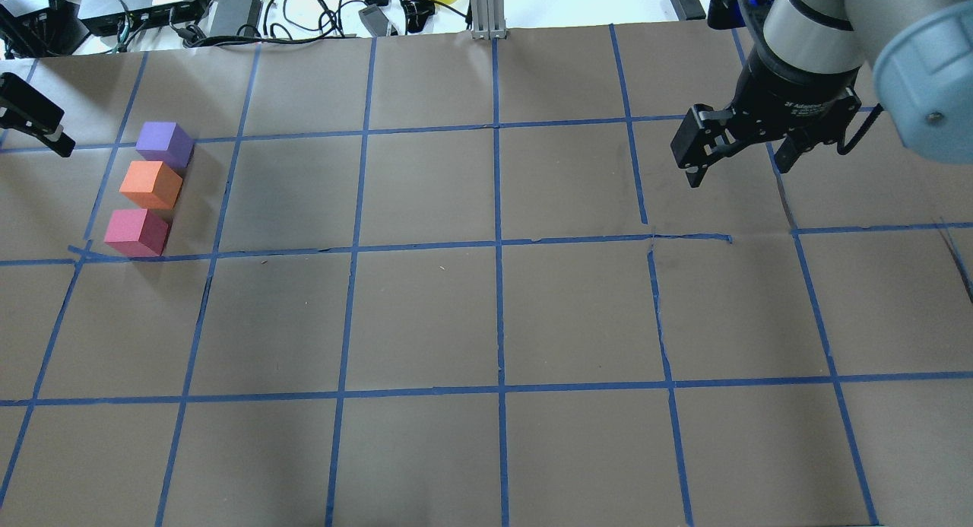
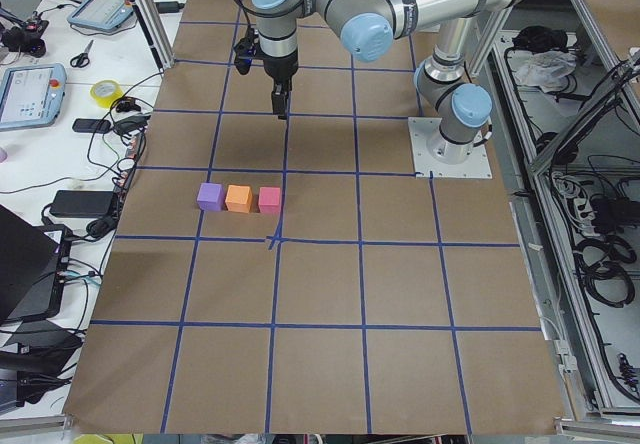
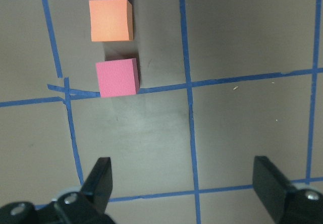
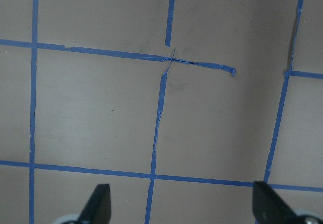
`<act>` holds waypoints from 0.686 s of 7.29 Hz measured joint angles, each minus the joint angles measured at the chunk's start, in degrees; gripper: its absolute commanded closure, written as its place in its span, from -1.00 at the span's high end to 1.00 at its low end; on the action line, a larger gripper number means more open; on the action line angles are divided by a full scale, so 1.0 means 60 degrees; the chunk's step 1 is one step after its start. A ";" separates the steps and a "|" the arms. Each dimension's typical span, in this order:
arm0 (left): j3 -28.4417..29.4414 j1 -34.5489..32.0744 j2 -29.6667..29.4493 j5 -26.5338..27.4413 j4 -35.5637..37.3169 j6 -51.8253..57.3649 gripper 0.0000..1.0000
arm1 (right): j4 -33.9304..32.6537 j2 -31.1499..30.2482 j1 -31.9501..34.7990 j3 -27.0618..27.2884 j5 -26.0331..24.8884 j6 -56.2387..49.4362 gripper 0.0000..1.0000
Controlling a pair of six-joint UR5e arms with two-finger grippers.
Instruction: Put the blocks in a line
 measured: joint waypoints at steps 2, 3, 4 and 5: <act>-0.0073 -0.0381 0.0090 -0.0255 -0.0101 -0.1606 1.00 | -0.0039 0.0005 0.0000 0.0045 0.0001 0.0005 1.00; -0.0066 -0.1078 0.0129 -0.0312 -0.0102 -0.2786 1.00 | -0.0195 0.0001 0.0000 0.0147 -0.0024 0.0002 1.00; -0.0073 -0.1890 0.0197 -0.0243 -0.0112 -0.3766 1.00 | -0.0363 -0.0006 0.0000 0.0244 -0.0070 -0.0004 1.00; -0.0127 -0.2628 0.0317 -0.0086 -0.0167 -0.4438 1.00 | -0.0441 -0.0012 0.0000 0.0294 -0.0101 -0.0001 1.00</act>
